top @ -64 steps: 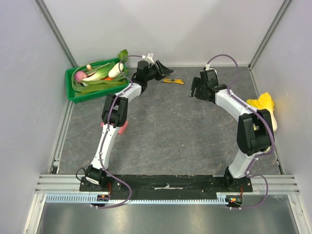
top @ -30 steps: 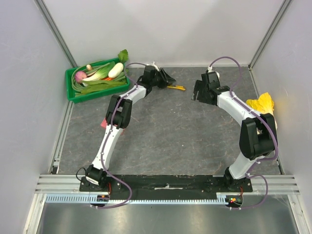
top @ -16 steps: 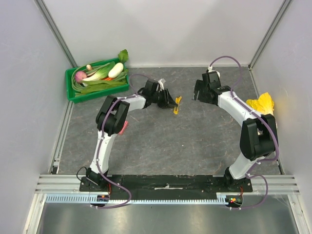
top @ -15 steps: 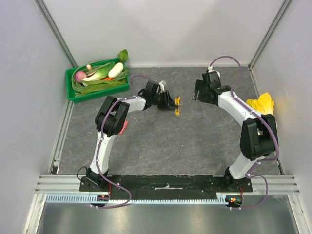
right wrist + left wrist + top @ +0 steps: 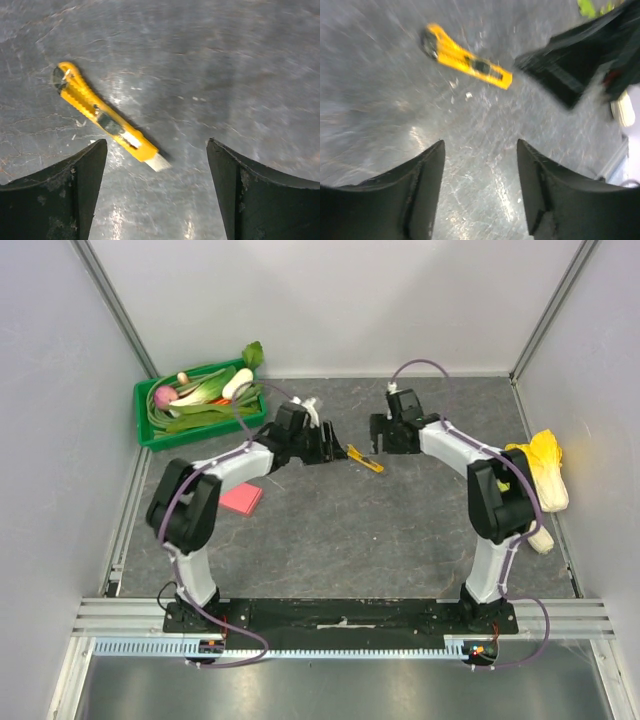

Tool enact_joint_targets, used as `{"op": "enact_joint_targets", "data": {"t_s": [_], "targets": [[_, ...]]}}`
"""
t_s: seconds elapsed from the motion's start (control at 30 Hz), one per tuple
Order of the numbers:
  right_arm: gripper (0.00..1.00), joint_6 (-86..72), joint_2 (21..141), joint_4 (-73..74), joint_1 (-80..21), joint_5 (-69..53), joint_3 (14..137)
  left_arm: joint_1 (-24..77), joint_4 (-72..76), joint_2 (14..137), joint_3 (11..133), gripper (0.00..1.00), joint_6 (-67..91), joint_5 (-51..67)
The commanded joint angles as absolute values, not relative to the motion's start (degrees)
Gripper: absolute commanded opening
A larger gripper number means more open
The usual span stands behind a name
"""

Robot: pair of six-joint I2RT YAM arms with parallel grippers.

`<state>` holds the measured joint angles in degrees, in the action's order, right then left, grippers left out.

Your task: Unpack the express box

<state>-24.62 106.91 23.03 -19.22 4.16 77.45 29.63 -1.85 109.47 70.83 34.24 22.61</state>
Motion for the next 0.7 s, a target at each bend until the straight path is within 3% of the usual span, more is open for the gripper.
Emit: {"op": "enact_joint_targets", "data": {"t_s": [0.0,0.07,0.13,0.3,0.5,0.67], "targets": [[0.89,-17.5,112.2,21.5,-21.4,1.2,83.6,27.3,-4.7,96.4,69.3,0.75,27.3,8.6],[0.91,-14.6,115.1,21.9,-22.1,1.7,85.9,25.5,-5.4,93.4,67.9,0.93,26.5,4.4],[0.93,-10.8,117.4,22.2,-23.0,2.4,87.6,22.7,-6.1,90.0,67.1,0.98,26.7,3.4],[0.89,-8.6,122.1,24.2,-24.3,1.9,92.1,13.1,-4.8,85.4,62.5,0.97,31.3,6.5],[0.76,-9.4,123.8,26.5,-26.9,5.4,91.6,6.8,3.0,74.5,50.7,1.0,33.8,-4.3],[0.68,-11.2,123.5,26.3,-27.6,5.4,89.5,2.7,-5.7,74.2,51.4,1.0,34.5,-7.7]]}}
